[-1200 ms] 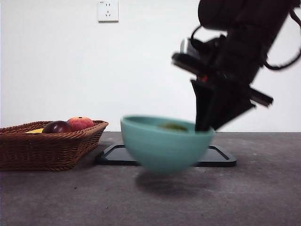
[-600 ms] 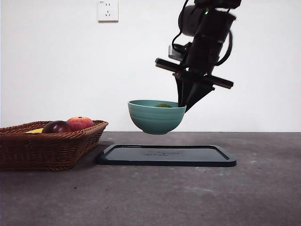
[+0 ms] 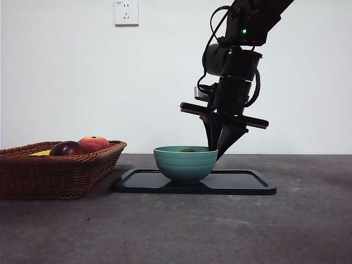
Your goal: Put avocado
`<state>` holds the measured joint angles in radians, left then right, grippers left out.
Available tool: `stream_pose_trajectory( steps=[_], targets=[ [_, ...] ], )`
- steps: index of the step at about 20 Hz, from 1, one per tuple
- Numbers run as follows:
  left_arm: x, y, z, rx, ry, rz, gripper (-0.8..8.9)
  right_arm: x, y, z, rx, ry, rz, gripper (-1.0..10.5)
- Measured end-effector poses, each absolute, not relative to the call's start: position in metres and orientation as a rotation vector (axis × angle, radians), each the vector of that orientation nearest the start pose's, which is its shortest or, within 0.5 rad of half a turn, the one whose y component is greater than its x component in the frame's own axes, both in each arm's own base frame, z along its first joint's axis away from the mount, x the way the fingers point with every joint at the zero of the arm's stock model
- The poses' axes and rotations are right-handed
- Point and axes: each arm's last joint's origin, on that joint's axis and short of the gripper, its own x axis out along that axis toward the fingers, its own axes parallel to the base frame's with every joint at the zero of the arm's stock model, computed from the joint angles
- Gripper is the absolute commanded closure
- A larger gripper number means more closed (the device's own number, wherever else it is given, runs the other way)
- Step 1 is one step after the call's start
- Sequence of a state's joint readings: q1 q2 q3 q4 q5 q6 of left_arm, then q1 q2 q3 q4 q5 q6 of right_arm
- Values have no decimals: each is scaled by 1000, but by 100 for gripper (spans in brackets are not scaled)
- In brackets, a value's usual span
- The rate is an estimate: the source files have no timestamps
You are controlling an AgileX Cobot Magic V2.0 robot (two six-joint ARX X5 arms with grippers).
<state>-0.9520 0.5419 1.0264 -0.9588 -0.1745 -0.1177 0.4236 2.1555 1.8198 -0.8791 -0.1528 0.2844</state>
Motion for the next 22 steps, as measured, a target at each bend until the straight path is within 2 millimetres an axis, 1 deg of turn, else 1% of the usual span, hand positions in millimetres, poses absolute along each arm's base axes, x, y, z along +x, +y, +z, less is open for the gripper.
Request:
stream_pose_trajectory(
  steps=[1, 2, 4, 6, 7, 8, 9, 10, 11, 14, 15, 17, 19, 22],
  targets=[
    [44, -53, 363, 150, 455, -735, 252, 409, 189, 209, 76, 1277, 325, 797],
    [44, -53, 363, 150, 455, -735, 252, 408, 188, 210, 67, 1282, 311, 748],
    [44, -53, 363, 150, 455, -735, 252, 411, 181, 223, 19, 1271, 233, 599],
    [44, -53, 363, 150, 455, -735, 252, 412, 174, 249, -15, 1253, 197, 455],
    [44, -53, 363, 150, 455, -735, 252, 407, 170, 267, -22, 1224, 203, 431],
    [44, -53, 363, 150, 455, -735, 252, 399, 165, 286, -26, 1187, 208, 430],
    [44, -53, 363, 150, 456, -735, 252, 387, 161, 309, -52, 1145, 197, 418],
    [44, -53, 363, 150, 455, -735, 252, 372, 160, 329, -91, 1105, 181, 368],
    [44, -53, 363, 150, 455, -735, 252, 357, 161, 345, -132, 1085, 168, 334],
    [44, -53, 363, 150, 455, -735, 252, 320, 161, 371, -211, 1078, 161, 333],
    [44, -53, 363, 150, 456, -735, 252, 309, 160, 376, -223, 1074, 173, 334],
    [44, -53, 363, 150, 455, -735, 252, 280, 155, 385, -251, 1067, 199, 334],
    [44, -53, 363, 150, 456, -735, 252, 247, 149, 387, -274, 1055, 238, 334],
    [44, -53, 363, 150, 456, -735, 252, 195, 139, 386, -293, 996, 317, 334]
  ],
)
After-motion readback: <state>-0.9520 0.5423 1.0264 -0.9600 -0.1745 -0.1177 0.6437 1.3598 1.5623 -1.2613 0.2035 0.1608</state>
